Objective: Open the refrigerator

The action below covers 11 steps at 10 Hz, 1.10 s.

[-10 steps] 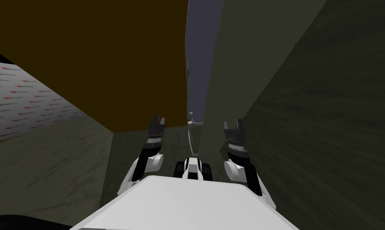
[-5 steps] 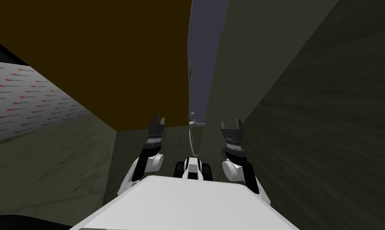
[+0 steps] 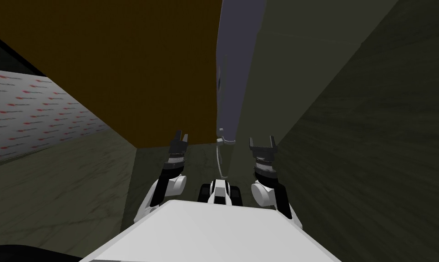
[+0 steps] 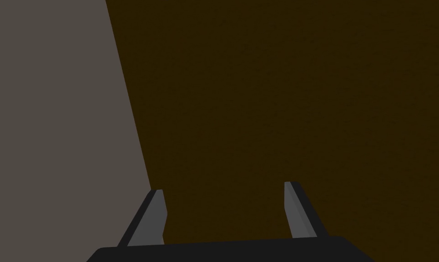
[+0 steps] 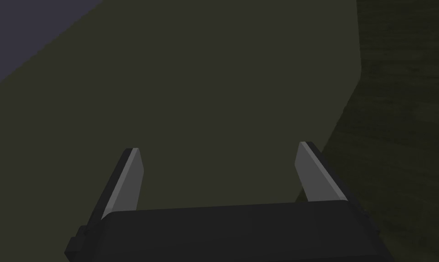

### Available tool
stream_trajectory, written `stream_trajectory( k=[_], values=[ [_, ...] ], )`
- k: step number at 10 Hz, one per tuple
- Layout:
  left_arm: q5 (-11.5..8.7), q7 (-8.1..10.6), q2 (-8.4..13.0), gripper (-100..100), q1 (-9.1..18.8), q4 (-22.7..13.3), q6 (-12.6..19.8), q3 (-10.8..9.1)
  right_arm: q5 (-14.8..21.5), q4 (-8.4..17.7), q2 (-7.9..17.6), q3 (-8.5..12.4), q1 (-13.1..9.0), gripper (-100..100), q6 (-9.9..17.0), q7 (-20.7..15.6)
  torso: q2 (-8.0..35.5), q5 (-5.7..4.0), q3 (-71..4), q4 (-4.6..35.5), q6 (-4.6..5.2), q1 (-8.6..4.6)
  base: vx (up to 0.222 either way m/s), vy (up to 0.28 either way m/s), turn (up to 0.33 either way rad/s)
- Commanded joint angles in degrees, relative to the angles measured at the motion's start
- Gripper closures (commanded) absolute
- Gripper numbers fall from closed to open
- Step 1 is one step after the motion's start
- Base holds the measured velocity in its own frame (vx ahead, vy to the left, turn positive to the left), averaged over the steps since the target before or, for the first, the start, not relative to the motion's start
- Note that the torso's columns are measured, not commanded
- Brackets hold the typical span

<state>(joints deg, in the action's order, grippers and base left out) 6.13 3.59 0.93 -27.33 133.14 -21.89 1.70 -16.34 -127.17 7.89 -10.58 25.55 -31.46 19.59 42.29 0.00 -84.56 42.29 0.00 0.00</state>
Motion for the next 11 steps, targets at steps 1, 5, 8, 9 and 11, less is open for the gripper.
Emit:
stream_trajectory(
  k=[1,5,8,9,11],
  values=[
    [0.0,0.0,0.0,0,0.0,0.0,0.0,0.0,-2.66,0.33,0.18,-1.57,-0.4,-100,-0.7,3.97,0.0,0.0,0.0,0.0,0.01,0.0,0.011,0.012,0.069],
    [0.0,0.0,0.0,0,0.0,0.0,0.0,0.0,-6.4,0.74,0.4,-3.74,-1.0,-100,-1.54,9.19,-0.01,0.0,-0.01,0.0,0.01,-0.01,0.01,0.009,0.04],
    [0.0,0.0,0.0,0,0.0,0.0,0.0,0.0,-8.32,0.99,0.51,-4.85,-1.31,-100,-1.97,12.46,-0.01,0.0,0.0,0.0,0.0,0.01,0.01,0.007,0.045],
    [0.0,0.0,0.0,0,0.0,0.0,0.0,0.0,-10.25,1.28,0.6,-5.98,-1.63,-100,-2.39,14.58,-0.01,0.0,-0.01,0.0,0.02,-0.01,0.011,0.009,0.051],
    [0.0,0.0,0.0,0,0.0,0.0,0.0,0.0,-12.2,1.62,0.66,-7.11,-1.97,-100,-2.8,17.41,-0.01,0.0,-0.01,0.0,0.01,0.0,0.011,0.009,0.045]
  ],
)
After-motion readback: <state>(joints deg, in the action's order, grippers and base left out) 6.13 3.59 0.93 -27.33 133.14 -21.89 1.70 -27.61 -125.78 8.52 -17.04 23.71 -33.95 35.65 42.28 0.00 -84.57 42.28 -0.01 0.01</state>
